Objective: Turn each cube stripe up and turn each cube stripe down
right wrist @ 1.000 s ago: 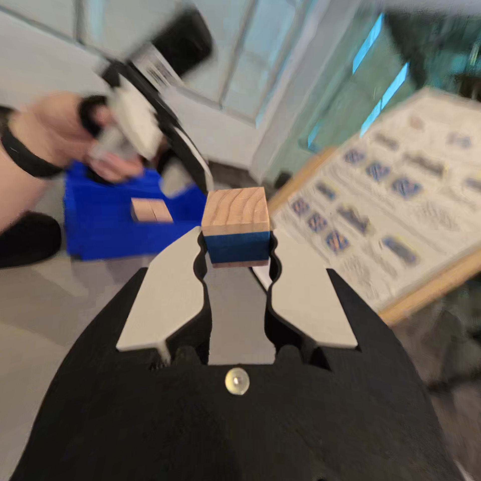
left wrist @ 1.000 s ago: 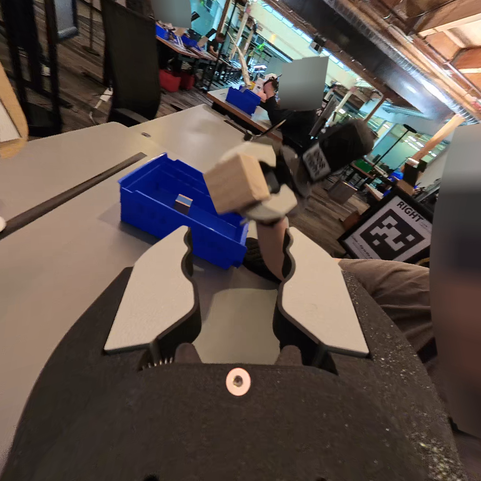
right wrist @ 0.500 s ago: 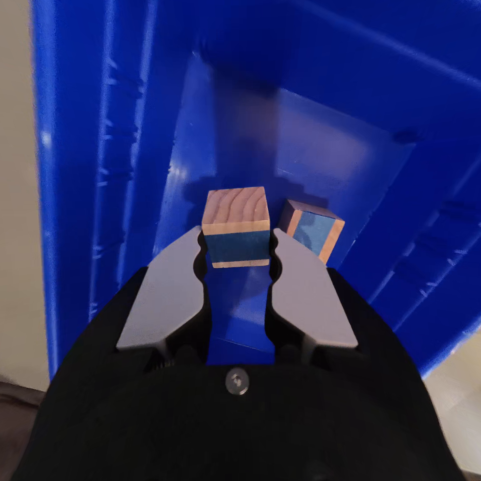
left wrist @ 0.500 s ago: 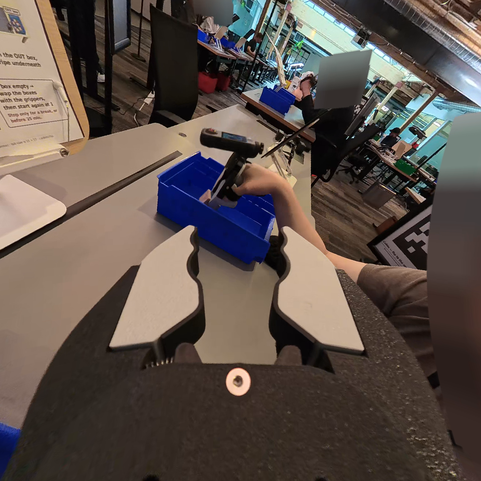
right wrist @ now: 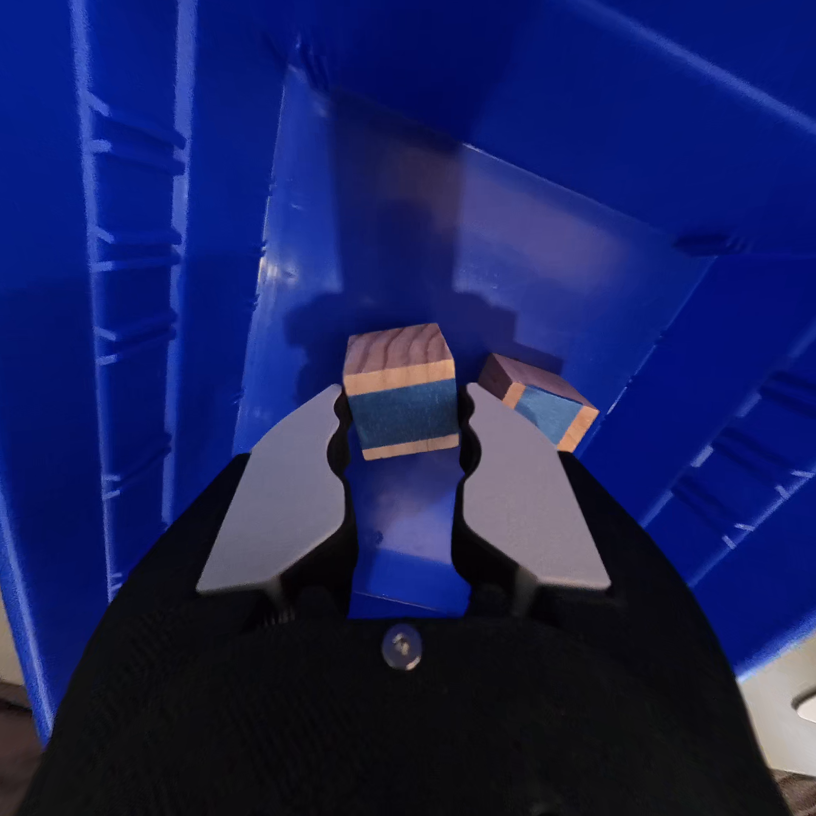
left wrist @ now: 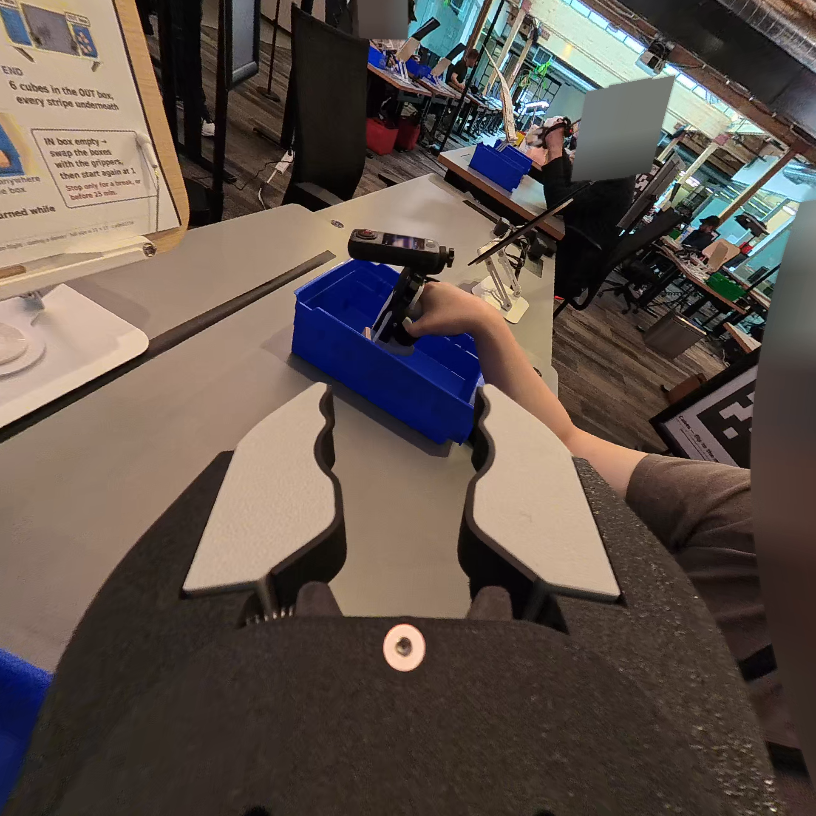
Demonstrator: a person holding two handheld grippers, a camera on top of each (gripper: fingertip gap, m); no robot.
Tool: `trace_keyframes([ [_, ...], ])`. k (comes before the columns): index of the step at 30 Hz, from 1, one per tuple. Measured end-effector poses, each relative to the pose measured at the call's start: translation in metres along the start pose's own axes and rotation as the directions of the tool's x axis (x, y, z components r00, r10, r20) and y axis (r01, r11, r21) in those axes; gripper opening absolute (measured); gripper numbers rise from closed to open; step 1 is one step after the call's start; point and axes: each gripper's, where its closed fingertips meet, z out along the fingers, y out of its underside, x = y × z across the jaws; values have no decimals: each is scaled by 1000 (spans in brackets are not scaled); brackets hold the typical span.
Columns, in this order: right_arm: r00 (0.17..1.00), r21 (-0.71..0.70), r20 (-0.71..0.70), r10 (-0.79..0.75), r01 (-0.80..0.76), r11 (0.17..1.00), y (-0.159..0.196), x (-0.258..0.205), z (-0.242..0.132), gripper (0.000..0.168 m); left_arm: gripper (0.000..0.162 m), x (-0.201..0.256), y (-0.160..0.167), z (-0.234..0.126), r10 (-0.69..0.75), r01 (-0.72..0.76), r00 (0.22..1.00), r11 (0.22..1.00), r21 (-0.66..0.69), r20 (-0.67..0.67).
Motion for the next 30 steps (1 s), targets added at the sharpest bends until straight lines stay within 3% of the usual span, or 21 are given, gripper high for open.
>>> trace_keyframes([
  [5, 999, 173, 7, -39, 37, 984, -15, -6, -37, 60, 62, -5, -6, -22, 12, -14, 999, 999, 35, 52],
  [8, 998, 332, -35, -44, 53, 942, -23, -3, -76, 59, 57, -38, 3, -57, 16, -13, 962, 1000, -10, 271],
  [10, 999, 445, -22, -47, 52, 894, -29, -6, -103, 59, 55, -88, 27, -99, 3, 71, 814, 992, -103, 581],
  [12, 998, 531, -5, -59, 53, 846, -33, -10, -123, 59, 53, -121, 55, -140, -2, 190, 650, 969, -160, 760],
  [15, 997, 582, -6, -83, 71, 810, -36, -14, -136, 58, 50, -142, 94, -160, -57, 363, 593, 909, -204, 803],
  [21, 995, 549, -22, -98, 94, 830, -36, -13, -125, 58, 53, -188, 162, -172, -20, 605, 474, 734, -309, 880],
  [24, 994, 543, -23, -107, 103, 833, -37, -14, -122, 58, 50, -201, 181, -171, -56, 654, 477, 689, -312, 877],
  [30, 991, 533, -27, -128, 123, 837, -39, -18, -118, 59, 48, -213, 196, -200, -28, 712, 371, 651, -265, 928],
])
